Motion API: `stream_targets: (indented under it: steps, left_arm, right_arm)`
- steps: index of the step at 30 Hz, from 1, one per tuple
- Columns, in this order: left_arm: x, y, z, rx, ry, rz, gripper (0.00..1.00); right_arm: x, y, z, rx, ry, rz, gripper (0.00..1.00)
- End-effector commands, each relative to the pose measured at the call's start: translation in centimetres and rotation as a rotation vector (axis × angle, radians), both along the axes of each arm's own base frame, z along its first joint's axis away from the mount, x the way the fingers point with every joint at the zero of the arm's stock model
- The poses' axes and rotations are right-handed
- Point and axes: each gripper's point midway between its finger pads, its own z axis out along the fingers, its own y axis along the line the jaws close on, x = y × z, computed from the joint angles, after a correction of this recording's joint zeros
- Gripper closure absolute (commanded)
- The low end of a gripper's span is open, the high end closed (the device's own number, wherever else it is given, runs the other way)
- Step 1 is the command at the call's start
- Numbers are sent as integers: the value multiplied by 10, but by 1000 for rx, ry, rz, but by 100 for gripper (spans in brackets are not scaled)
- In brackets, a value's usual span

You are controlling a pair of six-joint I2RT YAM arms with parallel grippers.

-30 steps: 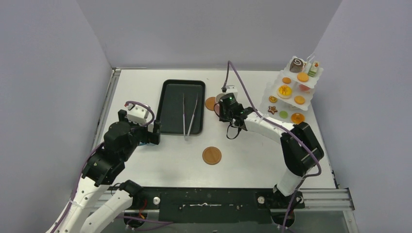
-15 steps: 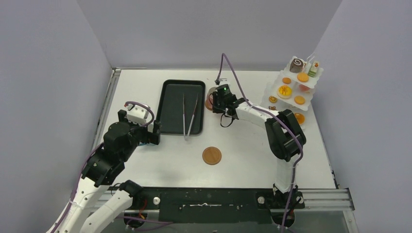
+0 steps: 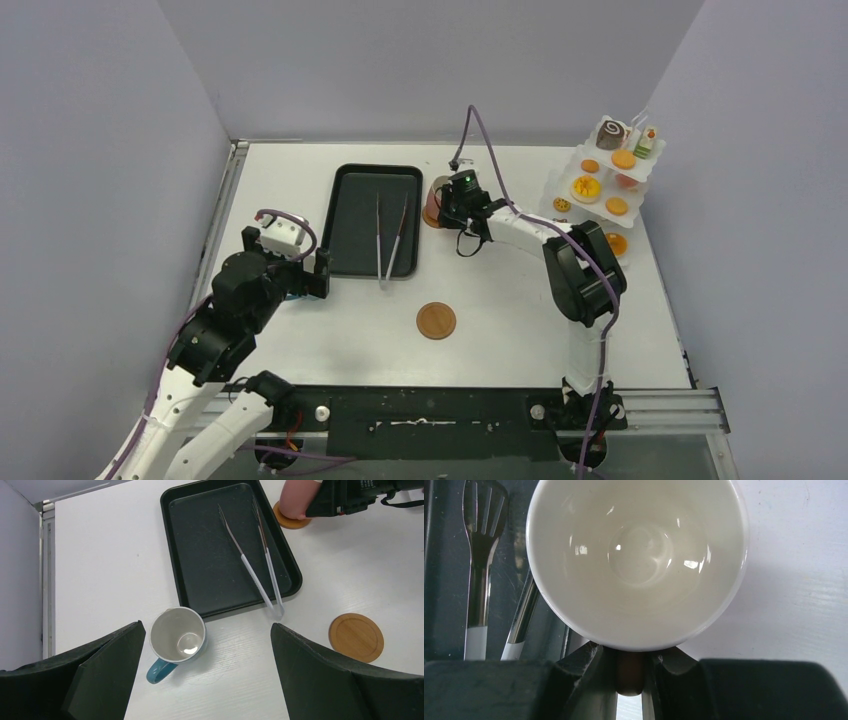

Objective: Serve the afternoon tea
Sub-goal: Move the coaster to the center of the board.

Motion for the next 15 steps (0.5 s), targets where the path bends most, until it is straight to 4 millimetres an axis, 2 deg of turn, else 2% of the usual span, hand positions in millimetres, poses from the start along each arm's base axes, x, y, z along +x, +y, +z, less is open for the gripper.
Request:
stream_targets:
  steps: [1,6,15]
  left_arm:
    - [3,-2,17,-36,-61,-2,3]
    - [3,-2,18,-36,-64,-3,3]
    - [1,-3,19,-43,-69,-10,3]
  right_arm:
    - [13,-13,21,-6,-47,-88,100]
    - [5,-33,16,-92,-19,-124,100]
    - [1,-55,25,-146,-34,-154,100]
